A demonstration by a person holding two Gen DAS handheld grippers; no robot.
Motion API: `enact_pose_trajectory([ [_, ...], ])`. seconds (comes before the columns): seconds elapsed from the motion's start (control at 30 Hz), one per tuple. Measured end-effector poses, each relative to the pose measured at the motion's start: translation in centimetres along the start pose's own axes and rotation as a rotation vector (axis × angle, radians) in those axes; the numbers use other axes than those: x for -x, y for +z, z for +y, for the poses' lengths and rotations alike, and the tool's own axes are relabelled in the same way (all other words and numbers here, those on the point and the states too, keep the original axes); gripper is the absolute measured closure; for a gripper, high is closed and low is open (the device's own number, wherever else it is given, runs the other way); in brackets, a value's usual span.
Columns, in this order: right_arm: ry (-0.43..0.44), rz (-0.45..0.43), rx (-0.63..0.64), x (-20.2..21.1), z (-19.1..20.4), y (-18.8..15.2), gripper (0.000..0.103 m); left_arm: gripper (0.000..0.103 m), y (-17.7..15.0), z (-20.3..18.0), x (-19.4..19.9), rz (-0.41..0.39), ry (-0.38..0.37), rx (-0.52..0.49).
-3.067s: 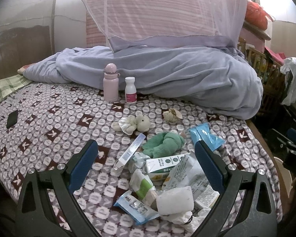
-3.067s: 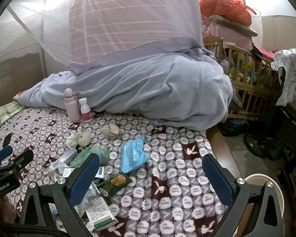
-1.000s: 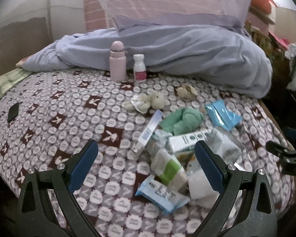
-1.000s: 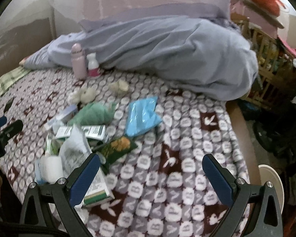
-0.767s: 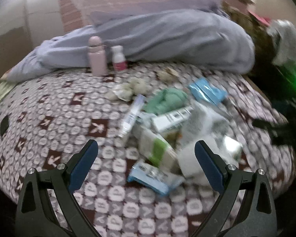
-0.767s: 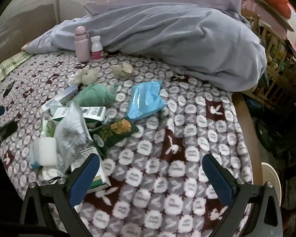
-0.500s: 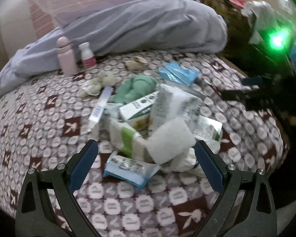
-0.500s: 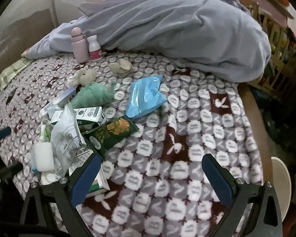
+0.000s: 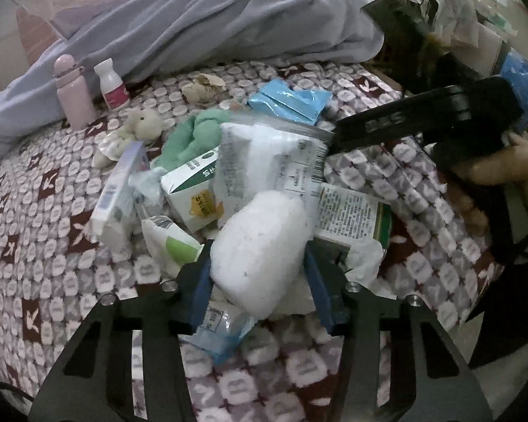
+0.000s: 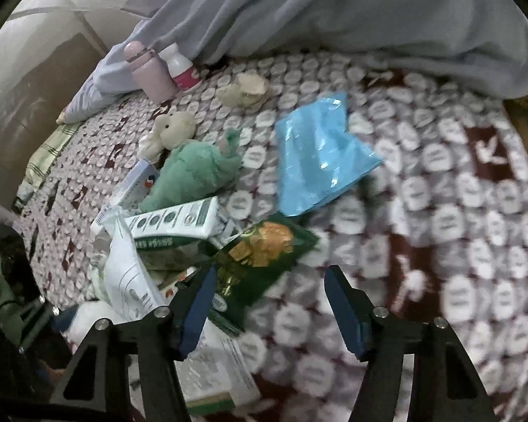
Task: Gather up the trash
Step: 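Grasp the white tissue with the left gripper while the right grasps the green snack wrapper, then carry both items to the cream bucket and open both grippers over it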
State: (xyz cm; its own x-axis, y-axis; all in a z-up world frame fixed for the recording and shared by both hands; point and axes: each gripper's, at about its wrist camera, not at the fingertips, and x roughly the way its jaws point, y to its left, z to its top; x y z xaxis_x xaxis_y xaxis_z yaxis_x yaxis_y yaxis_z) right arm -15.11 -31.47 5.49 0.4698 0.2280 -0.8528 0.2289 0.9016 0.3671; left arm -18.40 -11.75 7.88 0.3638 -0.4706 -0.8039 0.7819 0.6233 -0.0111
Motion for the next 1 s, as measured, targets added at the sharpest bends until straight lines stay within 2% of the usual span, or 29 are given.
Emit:
enact_pose_trajectory([
  [0.13, 0.027, 0.029, -0.046, -2.3, 0.1, 0.3, 0.051, 0.068, 0.5, 1.2, 0.3, -0.004, -0.027, 0.056],
  [0.17, 0.015, 0.021, -0.043, -2.4, 0.1, 0.3, 0.061, 0.068, 0.5, 1.5, 0.3, -0.005, -0.028, 0.069],
  [0.2, 0.005, 0.014, -0.035, -2.4, 0.2, 0.3, 0.064, 0.070, 0.6, 1.8, 0.5, -0.008, -0.033, 0.083],
  [0.27, 0.003, -0.011, -0.025, -1.7, 0.3, 0.3, 0.078, 0.071, 0.9, 2.2, 0.9, -0.016, -0.043, 0.107],
  [0.47, -0.032, -0.071, 0.001, 1.7, -0.9, 0.2, 0.082, 0.071, 2.5, 1.8, 2.7, -0.059, -0.073, 0.131],
  [0.6, -0.044, -0.106, 0.005, 4.5, -2.1, -0.4, 0.082, 0.071, 4.0, 0.1, 3.3, -0.075, -0.093, 0.121],
  [1.0, -0.117, -0.202, -0.048, 12.9, -8.9, -4.4, 0.082, 0.071, 8.5, -10.3, 1.0, -0.054, -0.151, 0.016],
])
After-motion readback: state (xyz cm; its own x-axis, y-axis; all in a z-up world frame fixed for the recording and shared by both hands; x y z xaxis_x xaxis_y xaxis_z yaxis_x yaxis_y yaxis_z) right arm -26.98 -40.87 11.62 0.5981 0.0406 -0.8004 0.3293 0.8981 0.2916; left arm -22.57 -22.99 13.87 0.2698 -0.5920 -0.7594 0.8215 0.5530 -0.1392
